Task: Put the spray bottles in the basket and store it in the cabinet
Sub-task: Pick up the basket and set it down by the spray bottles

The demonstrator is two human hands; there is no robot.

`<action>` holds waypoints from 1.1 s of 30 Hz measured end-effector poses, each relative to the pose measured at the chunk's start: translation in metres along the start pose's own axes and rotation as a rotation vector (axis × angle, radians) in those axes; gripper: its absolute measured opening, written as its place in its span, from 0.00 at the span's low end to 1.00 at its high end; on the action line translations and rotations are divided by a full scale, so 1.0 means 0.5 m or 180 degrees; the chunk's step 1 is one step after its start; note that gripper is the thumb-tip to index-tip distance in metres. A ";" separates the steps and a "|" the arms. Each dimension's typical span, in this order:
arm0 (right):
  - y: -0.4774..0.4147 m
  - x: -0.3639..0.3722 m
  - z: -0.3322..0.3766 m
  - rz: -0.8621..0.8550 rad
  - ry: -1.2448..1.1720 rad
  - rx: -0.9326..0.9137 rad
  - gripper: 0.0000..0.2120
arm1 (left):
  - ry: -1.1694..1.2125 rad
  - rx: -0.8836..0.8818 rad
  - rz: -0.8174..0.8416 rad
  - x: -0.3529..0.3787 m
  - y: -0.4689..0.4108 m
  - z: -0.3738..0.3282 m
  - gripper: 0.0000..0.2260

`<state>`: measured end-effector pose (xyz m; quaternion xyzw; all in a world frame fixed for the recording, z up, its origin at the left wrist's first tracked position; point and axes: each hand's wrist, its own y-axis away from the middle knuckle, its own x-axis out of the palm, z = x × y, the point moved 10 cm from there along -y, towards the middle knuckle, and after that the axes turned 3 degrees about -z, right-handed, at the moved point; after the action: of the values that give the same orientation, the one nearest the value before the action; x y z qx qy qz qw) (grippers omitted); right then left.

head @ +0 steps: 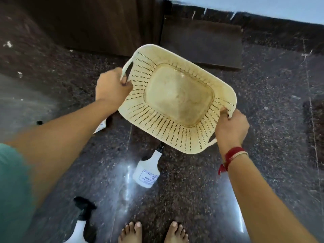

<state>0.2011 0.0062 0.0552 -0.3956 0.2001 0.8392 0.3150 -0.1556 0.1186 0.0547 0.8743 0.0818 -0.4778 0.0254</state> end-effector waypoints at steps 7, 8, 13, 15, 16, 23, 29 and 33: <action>0.208 0.110 0.170 0.0900 0.0089 -0.0611 0.14 | -0.0281 -0.0934 -0.0199 -0.241 0.160 0.284 0.13; 0.246 0.135 0.188 0.1035 0.0130 -0.0702 0.14 | -0.0349 -0.1060 -0.0214 -0.269 0.194 0.330 0.13; 0.409 0.251 0.217 0.1616 0.0345 -0.1061 0.14 | -0.0521 -0.1693 -0.0156 -0.344 0.367 0.518 0.13; 0.455 0.291 0.208 0.1807 0.0460 -0.1151 0.13 | -0.0546 -0.1845 -0.0078 -0.344 0.425 0.571 0.13; 0.477 0.312 0.203 0.1898 0.0540 -0.1216 0.13 | -0.0522 -0.1914 -0.0068 -0.344 0.452 0.596 0.13; 0.520 0.402 0.152 0.2222 0.1081 -0.1665 0.15 | -0.0317 -0.2226 0.0070 -0.274 0.566 0.670 0.10; 0.453 0.420 0.128 0.2131 0.1460 -0.1807 0.15 | -0.0089 -0.2011 0.0131 -0.217 0.535 0.626 0.10; 0.402 0.411 0.110 0.2047 0.1527 -0.1766 0.15 | 0.0031 -0.1980 0.0222 -0.181 0.514 0.591 0.06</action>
<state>-0.0673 -0.0305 -0.0565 -0.5650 0.1478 0.8008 -0.1325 -0.4062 -0.1816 -0.0384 0.8291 0.1942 -0.4245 0.3076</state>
